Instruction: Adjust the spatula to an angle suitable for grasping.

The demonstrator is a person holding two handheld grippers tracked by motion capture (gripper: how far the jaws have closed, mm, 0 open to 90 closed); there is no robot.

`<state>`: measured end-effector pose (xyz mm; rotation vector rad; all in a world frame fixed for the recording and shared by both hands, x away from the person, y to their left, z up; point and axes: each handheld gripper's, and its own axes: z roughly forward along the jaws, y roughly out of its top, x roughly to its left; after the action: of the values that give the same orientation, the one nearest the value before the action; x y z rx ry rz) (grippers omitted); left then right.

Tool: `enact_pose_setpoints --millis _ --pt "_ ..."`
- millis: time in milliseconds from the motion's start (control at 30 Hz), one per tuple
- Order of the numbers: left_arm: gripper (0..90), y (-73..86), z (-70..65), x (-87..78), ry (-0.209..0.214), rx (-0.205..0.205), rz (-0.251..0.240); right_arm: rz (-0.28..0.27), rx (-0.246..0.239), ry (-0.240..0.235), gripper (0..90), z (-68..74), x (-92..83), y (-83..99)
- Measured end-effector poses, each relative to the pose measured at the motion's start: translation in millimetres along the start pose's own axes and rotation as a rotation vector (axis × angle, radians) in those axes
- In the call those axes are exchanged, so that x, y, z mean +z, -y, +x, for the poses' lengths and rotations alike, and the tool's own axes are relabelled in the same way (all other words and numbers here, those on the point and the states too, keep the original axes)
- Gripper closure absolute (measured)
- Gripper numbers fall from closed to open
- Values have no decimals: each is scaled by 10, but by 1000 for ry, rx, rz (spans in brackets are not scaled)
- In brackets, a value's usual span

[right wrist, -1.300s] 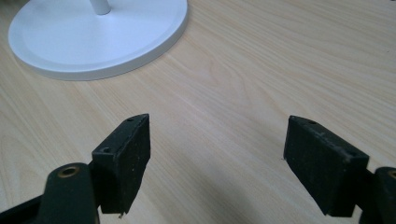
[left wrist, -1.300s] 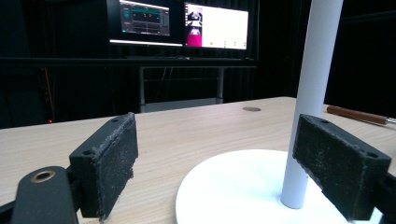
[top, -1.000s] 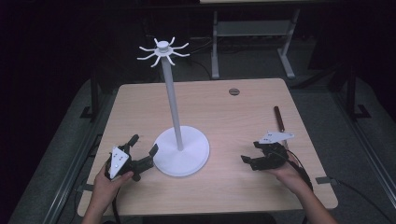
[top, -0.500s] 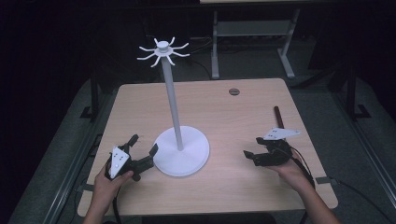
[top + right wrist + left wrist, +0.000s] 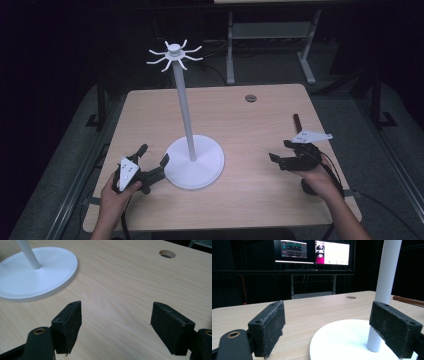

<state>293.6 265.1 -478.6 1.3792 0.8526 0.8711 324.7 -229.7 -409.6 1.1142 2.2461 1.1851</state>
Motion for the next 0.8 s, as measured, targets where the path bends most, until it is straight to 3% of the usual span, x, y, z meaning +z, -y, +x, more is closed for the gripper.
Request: enact_pose_setpoints --millis 233,800 --pt "125 0 -2 5 -12 -1 8 -14 39 51 248 -233 -80 2" --pt "125 0 1 2 -15 0 11 -28 104 128 248 -559 -113 1"
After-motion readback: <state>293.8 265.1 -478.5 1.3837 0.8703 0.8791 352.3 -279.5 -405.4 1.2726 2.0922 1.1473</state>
